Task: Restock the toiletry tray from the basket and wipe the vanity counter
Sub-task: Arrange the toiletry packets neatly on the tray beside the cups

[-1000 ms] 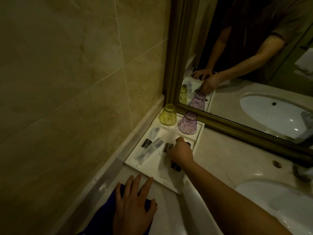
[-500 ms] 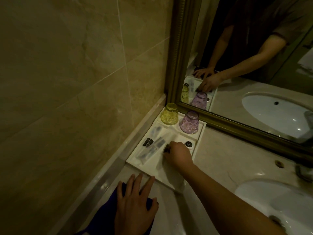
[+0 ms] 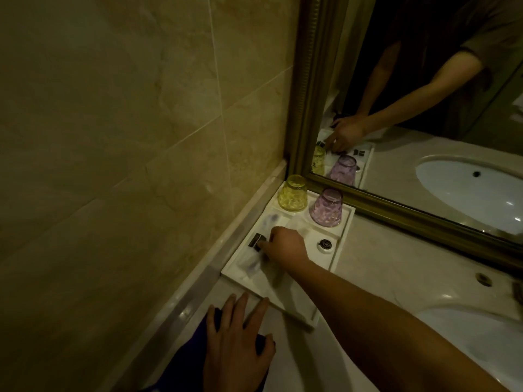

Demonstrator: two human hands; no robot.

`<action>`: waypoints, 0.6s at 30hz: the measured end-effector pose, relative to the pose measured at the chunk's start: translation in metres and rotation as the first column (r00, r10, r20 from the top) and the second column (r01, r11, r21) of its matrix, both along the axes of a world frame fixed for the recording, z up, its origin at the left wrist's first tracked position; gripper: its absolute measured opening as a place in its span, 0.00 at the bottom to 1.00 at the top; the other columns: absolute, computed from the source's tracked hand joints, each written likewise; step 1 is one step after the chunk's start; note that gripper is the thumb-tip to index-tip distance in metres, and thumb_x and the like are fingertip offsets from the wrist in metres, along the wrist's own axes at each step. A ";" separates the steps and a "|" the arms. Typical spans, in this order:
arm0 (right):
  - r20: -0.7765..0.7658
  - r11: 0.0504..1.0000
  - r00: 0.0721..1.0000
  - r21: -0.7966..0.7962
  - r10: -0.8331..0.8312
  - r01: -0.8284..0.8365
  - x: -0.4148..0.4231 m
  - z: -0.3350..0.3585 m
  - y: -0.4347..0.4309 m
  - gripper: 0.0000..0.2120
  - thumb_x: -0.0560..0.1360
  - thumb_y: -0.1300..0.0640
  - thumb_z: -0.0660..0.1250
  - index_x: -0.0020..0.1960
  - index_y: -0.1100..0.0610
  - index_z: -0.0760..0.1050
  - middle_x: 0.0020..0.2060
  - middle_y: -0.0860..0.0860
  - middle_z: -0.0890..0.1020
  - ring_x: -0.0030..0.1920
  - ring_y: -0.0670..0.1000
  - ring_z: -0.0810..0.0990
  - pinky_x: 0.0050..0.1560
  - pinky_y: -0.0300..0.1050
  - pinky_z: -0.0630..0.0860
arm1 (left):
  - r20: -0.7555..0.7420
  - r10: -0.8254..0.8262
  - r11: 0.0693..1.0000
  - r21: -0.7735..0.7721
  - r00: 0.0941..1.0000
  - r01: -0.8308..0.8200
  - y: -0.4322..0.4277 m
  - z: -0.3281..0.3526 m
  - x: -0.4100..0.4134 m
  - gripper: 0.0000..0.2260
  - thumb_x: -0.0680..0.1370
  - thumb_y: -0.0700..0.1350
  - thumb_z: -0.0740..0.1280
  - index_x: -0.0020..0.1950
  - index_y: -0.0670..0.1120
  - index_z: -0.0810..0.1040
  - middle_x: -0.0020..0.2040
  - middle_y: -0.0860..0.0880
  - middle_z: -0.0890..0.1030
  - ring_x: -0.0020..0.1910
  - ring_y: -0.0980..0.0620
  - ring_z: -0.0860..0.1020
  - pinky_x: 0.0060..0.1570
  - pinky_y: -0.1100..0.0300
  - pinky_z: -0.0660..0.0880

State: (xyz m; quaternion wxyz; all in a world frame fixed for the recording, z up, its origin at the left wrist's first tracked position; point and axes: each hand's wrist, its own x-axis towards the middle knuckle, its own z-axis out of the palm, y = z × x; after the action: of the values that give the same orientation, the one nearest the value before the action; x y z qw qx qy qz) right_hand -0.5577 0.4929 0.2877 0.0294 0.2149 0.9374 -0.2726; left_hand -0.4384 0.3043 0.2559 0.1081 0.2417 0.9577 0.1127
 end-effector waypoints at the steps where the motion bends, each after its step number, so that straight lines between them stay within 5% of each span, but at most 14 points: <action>1: -0.012 0.999 0.999 -0.020 -0.035 0.034 0.002 0.001 0.000 0.16 0.73 0.45 0.69 0.43 0.59 0.76 0.37 0.55 0.79 0.41 0.55 0.79 0.36 0.43 0.69 | 0.000 -0.001 1.000 0.002 1.000 0.001 0.000 0.000 0.000 0.32 0.65 0.64 0.64 0.69 0.62 0.71 0.66 0.50 0.77 0.67 0.46 0.73 0.65 0.38 0.59; 7: -0.116 0.960 0.967 -0.194 -0.228 0.203 0.018 0.001 0.007 0.02 0.68 0.62 0.68 0.41 0.60 0.78 0.36 0.55 0.82 0.40 0.57 0.81 0.40 0.48 0.79 | 0.005 0.000 1.000 -0.005 1.000 0.000 -0.001 -0.003 0.000 0.32 0.65 0.63 0.65 0.70 0.62 0.70 0.67 0.50 0.77 0.68 0.46 0.72 0.66 0.38 0.57; 12: -0.068 0.815 0.922 -0.495 -0.380 0.300 0.025 -0.002 0.009 0.08 0.72 0.67 0.61 0.48 0.57 0.74 0.40 0.58 0.81 0.39 0.61 0.82 0.41 0.58 0.81 | 0.000 0.002 1.000 -0.012 1.000 -0.002 0.000 -0.002 0.000 0.31 0.65 0.63 0.65 0.69 0.62 0.72 0.67 0.50 0.77 0.68 0.45 0.73 0.66 0.38 0.57; 18: -0.163 0.985 0.974 -0.085 -0.160 0.147 0.033 -0.003 0.015 0.09 0.73 0.60 0.67 0.53 0.58 0.77 0.47 0.56 0.78 0.45 0.58 0.79 0.39 0.44 0.72 | -0.013 -0.004 1.000 0.003 1.000 0.004 0.001 -0.001 0.000 0.31 0.65 0.62 0.68 0.68 0.61 0.73 0.67 0.49 0.77 0.67 0.45 0.73 0.66 0.39 0.57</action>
State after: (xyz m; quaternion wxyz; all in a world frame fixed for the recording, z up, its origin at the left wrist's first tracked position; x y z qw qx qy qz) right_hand -0.5244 0.5076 0.2843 -0.0635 0.2617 0.9066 -0.3250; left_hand -0.4383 0.3049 0.2553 0.1017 0.2446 0.9577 0.1122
